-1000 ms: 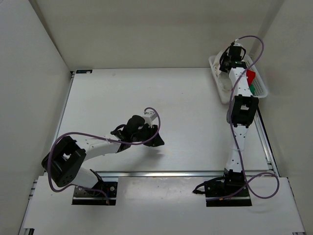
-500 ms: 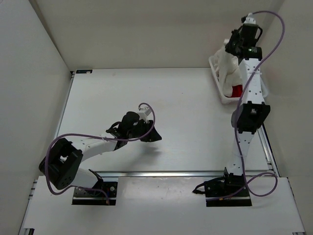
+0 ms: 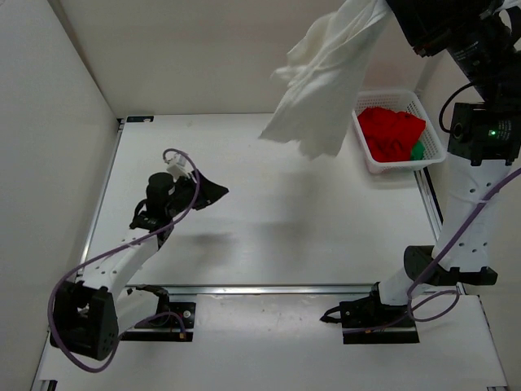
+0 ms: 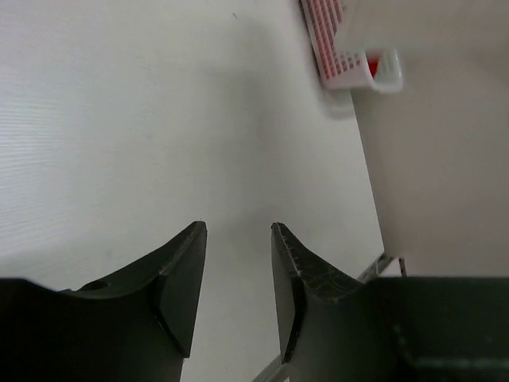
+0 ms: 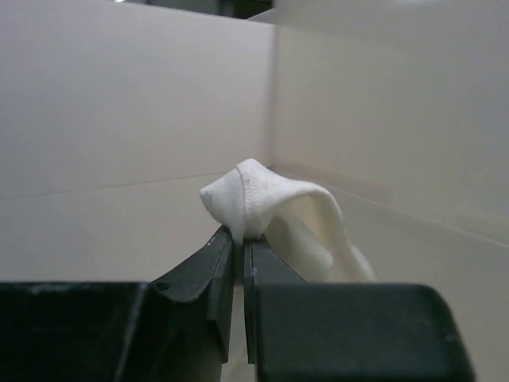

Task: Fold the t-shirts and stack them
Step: Move the tshirt to the center of the board

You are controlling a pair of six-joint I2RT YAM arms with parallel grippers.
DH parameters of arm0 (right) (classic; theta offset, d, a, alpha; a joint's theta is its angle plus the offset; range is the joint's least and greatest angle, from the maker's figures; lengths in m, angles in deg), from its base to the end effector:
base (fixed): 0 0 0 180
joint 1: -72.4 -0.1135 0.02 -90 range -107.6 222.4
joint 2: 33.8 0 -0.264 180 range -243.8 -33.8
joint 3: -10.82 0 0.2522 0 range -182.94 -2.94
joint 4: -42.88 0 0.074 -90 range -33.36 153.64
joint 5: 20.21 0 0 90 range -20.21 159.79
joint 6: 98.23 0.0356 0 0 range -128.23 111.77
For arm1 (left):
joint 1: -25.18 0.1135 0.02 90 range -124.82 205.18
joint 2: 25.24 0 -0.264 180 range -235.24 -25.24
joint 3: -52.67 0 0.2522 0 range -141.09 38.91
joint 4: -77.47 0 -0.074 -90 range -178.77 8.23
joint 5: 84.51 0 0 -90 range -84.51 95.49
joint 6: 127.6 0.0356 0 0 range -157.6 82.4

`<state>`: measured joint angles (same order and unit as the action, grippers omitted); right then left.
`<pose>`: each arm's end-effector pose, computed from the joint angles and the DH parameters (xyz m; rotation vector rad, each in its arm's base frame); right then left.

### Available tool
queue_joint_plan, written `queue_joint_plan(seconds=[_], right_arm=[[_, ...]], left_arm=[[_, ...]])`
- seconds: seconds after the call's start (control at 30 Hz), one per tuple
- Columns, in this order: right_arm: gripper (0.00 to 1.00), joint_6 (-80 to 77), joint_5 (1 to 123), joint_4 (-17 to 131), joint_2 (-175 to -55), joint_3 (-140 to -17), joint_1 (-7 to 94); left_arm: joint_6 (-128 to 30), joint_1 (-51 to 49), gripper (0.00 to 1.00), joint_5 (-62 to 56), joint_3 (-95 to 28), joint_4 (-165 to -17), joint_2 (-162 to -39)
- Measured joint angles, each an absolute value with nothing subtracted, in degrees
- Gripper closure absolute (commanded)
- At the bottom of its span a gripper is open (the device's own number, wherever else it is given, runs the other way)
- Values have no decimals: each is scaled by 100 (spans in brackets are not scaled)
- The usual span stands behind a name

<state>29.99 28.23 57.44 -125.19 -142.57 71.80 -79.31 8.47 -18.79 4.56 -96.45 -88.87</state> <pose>0.2126 0.0258 0.6742 -0.4400 0.9248 0.8884 0.2302 -0.0844 0.2434 -0.1512 2.0668 -1.0651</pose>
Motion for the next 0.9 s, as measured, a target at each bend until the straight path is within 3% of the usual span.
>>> queue_joint_plan(seconds=[0.13, 0.3, 0.47, 0.67, 0.7, 0.77, 0.83, 0.9], right_arm=[[100, 3663, 1938, 4881, -12443, -13486, 7320], [100, 4164, 1418, 3272, -11689, -8955, 7451], [100, 4327, 1335, 2957, -12900, -6048, 7696], [100, 4308, 1396, 3174, -13816, -5891, 7890], [95, 4113, 1490, 3517, -13816, -6210, 7879], [70, 3630, 1850, 4218, -13818, -7042, 7779], [54, 3152, 2268, 4699, -13776, -7709, 7637], [46, 2684, 2834, 5176, -13571, -8166, 7449]], left_arm=[[-8045, 1690, 48, -1883, 751, -9492, -8297], [-8058, 1570, 47, -1756, 965, -9474, -8201], [-7872, 1260, 45, -1476, 1501, -9129, -8216], [-7422, 434, 40, -749, 1518, -8434, -8122], [-7315, 180, 39, -554, 1507, -8263, -8087], [-7147, -305, 36, -272, 1490, -7957, -8028], [-7007, -749, 34, -45, 1486, -7691, -7998], [-6900, -939, 33, 80, 1488, -7514, -8072]])
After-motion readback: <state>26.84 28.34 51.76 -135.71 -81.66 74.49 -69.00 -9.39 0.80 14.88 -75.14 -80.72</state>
